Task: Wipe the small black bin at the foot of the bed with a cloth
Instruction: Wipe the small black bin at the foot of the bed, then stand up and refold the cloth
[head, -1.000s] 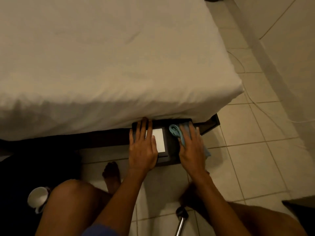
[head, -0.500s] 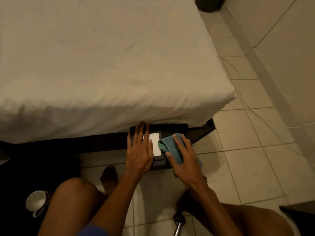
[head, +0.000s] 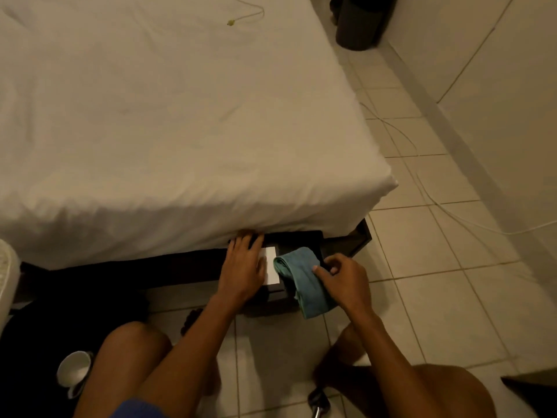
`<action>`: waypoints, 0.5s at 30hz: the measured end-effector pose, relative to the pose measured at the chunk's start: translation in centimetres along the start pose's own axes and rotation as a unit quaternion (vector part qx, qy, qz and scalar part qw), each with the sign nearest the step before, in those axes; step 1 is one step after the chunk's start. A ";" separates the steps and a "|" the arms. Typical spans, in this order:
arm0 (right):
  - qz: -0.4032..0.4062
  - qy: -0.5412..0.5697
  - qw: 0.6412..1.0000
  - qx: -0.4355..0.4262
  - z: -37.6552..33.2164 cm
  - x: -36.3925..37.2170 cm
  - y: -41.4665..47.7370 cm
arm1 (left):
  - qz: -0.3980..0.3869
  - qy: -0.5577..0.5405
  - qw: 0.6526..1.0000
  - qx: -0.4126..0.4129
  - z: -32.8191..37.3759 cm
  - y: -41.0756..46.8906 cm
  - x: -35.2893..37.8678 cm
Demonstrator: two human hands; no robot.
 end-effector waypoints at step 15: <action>-0.090 0.063 0.985 0.130 4.1 1.3 -2.0 | -0.290 -0.012 0.957 -0.021 6.0 5.7 4.3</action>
Point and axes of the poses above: each hand's wrist, its own y-axis towards the middle knuckle, its own x-axis out of the palm, z = x × y, the point moved 5 cm from there along y, towards the middle knuckle, and after that the axes turned 8 degrees about -y, right-handed, at the moved point
